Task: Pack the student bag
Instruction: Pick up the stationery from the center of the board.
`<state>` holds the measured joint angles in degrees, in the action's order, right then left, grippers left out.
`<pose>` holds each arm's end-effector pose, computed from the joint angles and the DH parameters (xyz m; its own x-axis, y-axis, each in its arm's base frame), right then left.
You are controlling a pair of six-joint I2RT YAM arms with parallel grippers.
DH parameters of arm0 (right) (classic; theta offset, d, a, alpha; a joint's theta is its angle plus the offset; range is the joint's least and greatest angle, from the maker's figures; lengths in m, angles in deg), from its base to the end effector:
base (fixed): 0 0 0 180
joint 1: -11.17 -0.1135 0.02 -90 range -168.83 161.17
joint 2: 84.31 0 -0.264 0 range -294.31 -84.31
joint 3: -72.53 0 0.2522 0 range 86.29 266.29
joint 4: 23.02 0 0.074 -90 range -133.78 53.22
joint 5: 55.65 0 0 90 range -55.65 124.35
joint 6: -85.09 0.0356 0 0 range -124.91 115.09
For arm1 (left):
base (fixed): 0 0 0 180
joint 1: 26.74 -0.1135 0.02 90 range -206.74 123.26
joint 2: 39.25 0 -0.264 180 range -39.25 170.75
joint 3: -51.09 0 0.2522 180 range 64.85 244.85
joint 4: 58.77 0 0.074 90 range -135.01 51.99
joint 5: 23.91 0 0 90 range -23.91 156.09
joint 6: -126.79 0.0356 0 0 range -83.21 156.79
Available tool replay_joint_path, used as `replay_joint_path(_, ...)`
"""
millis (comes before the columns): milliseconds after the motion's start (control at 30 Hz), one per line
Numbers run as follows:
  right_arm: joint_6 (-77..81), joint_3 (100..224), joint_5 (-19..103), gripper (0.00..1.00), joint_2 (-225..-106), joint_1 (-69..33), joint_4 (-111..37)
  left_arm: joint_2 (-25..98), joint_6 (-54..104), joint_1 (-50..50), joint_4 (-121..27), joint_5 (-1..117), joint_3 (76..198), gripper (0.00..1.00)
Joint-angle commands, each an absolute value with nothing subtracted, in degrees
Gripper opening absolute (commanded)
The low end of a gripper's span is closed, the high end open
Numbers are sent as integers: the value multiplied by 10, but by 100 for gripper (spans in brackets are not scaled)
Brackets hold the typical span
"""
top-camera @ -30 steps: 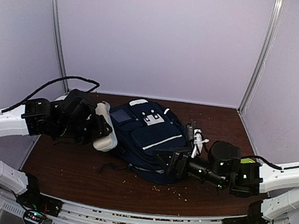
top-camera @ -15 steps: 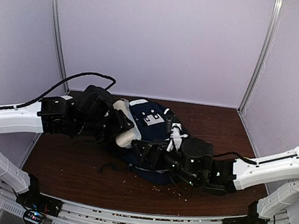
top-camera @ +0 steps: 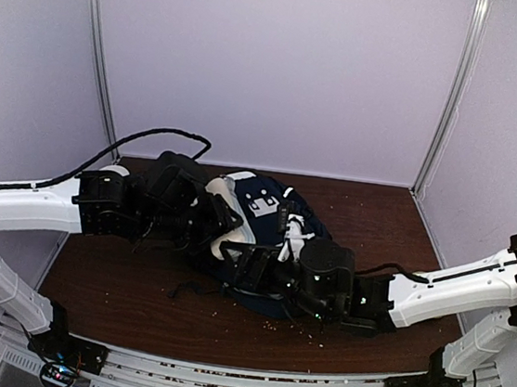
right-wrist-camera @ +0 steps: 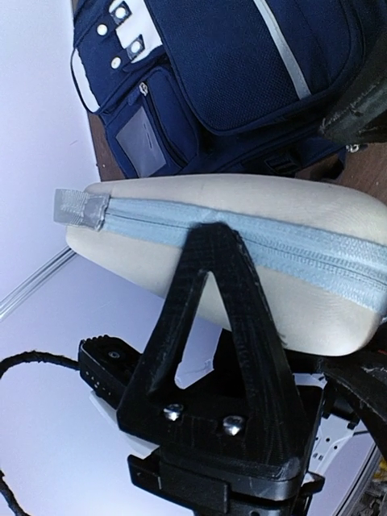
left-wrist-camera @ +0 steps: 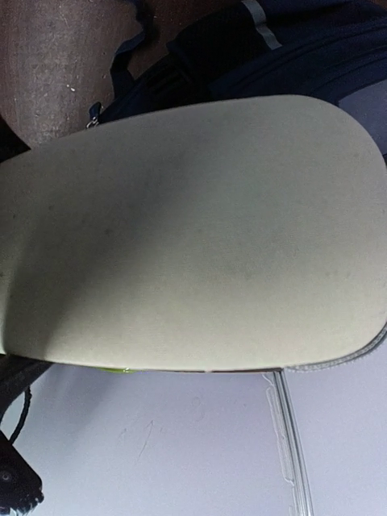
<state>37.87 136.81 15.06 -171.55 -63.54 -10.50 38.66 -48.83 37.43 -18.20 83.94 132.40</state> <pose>0.1024 0.3300 0.2593 -0.5952 0.2536 -0.7625 -0.5729 0.5314 0.6240 0.1416 -0.2675 0.3214 -0.7683 -0.5912 -0.2455 -0.2052 0.5907 -0.7804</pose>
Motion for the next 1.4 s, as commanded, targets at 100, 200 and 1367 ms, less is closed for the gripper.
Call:
replay_joint_path(100, 397, 1383, 164, 78, -1729, -622, -63, 384, -492, 380, -252, 849, 1354, 59)
replay_joint_path(200, 395, 1395, 174, 79, -1737, -620, -67, 385, -493, 380, -255, 848, 1354, 59)
replay_joint_path(1367, 369, 1243, 50, 48, -1466, -516, -193, 223, -197, 372, -247, 1076, 1326, 98)
